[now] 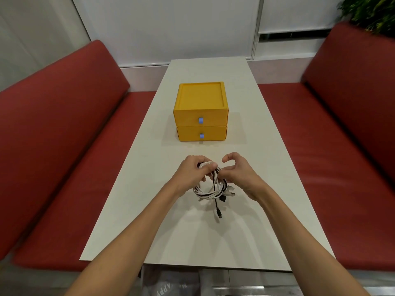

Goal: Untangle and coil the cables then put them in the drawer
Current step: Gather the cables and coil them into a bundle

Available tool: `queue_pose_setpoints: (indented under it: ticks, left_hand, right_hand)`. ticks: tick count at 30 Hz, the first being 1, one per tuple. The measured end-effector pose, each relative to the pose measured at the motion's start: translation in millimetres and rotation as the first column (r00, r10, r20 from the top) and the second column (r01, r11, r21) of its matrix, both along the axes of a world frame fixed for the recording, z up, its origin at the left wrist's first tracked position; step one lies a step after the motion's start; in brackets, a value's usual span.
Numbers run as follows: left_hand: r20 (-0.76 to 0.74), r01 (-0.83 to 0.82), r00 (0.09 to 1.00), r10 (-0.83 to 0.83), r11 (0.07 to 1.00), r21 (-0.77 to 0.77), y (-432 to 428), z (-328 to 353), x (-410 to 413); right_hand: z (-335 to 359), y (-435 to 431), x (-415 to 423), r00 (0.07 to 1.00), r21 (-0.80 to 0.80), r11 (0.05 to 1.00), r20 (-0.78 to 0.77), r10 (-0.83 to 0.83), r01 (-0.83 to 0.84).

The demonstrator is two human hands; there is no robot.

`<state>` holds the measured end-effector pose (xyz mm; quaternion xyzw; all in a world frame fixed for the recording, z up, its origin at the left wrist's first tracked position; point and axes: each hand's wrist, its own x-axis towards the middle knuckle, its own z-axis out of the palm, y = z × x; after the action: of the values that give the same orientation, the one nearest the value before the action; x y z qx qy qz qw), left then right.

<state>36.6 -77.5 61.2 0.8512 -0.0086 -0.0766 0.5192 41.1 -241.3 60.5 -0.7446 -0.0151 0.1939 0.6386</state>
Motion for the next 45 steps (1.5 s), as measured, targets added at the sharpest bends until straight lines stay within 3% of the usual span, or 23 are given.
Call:
queue_pose_setpoints:
  ticks: [7, 15, 18, 21, 26, 33, 39, 42, 45]
  left_hand:
    - [-0.067, -0.063, 0.996, 0.065, 0.998, 0.025, 3.2, 1.0, -2.5]
    - [-0.240, -0.154, 0.965, 0.106, 0.969, -0.193, 4.7, 1.8, -6.7]
    - [-0.280, -0.190, 0.954, 0.103, 0.934, -0.302, 2.4, 6.7, -7.0]
    - [-0.251, -0.165, 0.965, 0.082, 0.930, -0.328, -2.8, 13.0, -5.7]
    - [-0.236, -0.161, 0.969, 0.076, 0.916, -0.366, -2.8, 14.7, -4.8]
    - [-0.284, -0.170, 0.958, 0.047, 0.888, -0.427, -6.4, 14.3, -7.5]
    - [-0.285, -0.175, 0.958, 0.039, 0.863, -0.473, -11.0, 15.7, -6.5]
    - [-0.204, -0.138, 0.978, 0.050, 0.887, -0.441, -14.0, 18.1, -6.1]
    - [-0.075, -0.089, 0.995, 0.066, 0.928, -0.361, -16.3, 19.3, -6.5]
  right_hand:
    - [3.8, -1.6, 0.4, 0.974, -0.254, 0.967, 0.211, 0.087, -0.032]
    - [0.5, -4.8, -5.4, 0.938, -0.225, 0.974, 0.337, 0.085, -0.007]
    - [-1.4, -5.4, -5.0, 0.910, -0.295, 0.956, 0.394, 0.131, -0.010]
    - [-5.9, -4.5, -5.1, 0.869, -0.379, 0.925, 0.445, 0.218, -0.037]
    - [-2.9, -9.3, -1.0, 0.801, -0.379, 0.925, 0.546, 0.247, -0.027]
    - [-1.7, -15.8, -5.3, 0.875, -0.072, 0.980, 0.442, 0.197, -0.184]
    - [-2.1, -19.0, -4.6, 0.957, 0.201, 0.970, 0.281, 0.075, -0.135]
    - [-5.8, -15.6, -6.4, 0.983, 0.397, 0.914, 0.184, 0.010, -0.083]
    - [-9.1, -12.7, -5.8, 0.996, 0.476, 0.879, 0.081, -0.037, -0.006]
